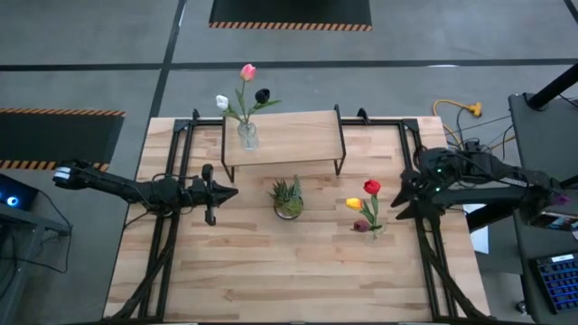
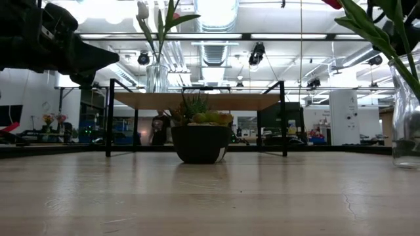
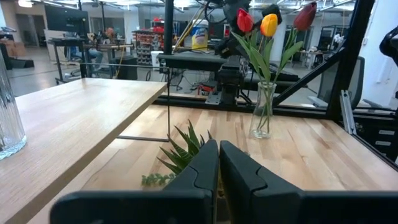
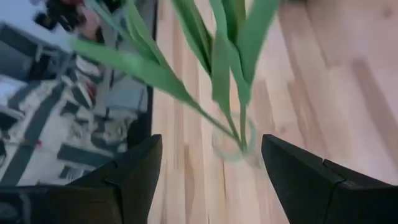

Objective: Pick and place flowers into a vace then onto a shelf
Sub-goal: Put the transparent vase with the flowers on the shelf

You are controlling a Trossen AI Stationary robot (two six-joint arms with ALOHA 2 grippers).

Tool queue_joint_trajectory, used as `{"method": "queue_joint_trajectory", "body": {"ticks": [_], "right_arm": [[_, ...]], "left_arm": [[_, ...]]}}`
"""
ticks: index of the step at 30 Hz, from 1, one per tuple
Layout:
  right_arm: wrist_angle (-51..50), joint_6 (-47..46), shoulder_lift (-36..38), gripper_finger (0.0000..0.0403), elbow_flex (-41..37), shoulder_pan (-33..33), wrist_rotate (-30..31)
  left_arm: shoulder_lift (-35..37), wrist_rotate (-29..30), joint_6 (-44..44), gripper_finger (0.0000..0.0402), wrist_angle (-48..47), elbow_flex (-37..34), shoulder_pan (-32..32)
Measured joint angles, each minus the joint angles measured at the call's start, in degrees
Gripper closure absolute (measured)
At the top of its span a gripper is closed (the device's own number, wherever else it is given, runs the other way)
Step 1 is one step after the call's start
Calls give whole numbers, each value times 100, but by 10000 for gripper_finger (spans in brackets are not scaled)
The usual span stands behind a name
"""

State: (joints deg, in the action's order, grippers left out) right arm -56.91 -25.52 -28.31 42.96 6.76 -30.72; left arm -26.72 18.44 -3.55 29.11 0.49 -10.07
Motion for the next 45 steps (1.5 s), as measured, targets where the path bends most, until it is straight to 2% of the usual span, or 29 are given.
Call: {"method": "queue_joint_trajectory", "body": {"ticks": [4, 9, 12, 19, 25, 35, 45], "right_arm": [[-425, 63, -190, 138, 152, -272, 374], [-478, -683, 13, 138, 229, -725, 411], [-470, -1144, 54, 138, 224, -1091, 645], [-326, -1512, -225, 138, 209, -1983, 923], [-313, -1890, -329, 138, 200, -2589, 1611], [-98, -3044, -521, 138, -7, -3733, 2934], [-102, -3701, -1024, 138, -238, -4303, 3119]], "left_arm": [[0, 0, 0, 402, -2, 0, 0], [0, 0, -2, 402, -24, 0, 0], [0, 0, -2, 402, -46, 0, 0], [0, 0, -2, 402, -108, 6, 0], [0, 0, -2, 402, -112, 9, 1], [-15, 0, -2, 402, -112, 9, 1], [-38, -2, -2, 402, -125, 9, 0]]}}
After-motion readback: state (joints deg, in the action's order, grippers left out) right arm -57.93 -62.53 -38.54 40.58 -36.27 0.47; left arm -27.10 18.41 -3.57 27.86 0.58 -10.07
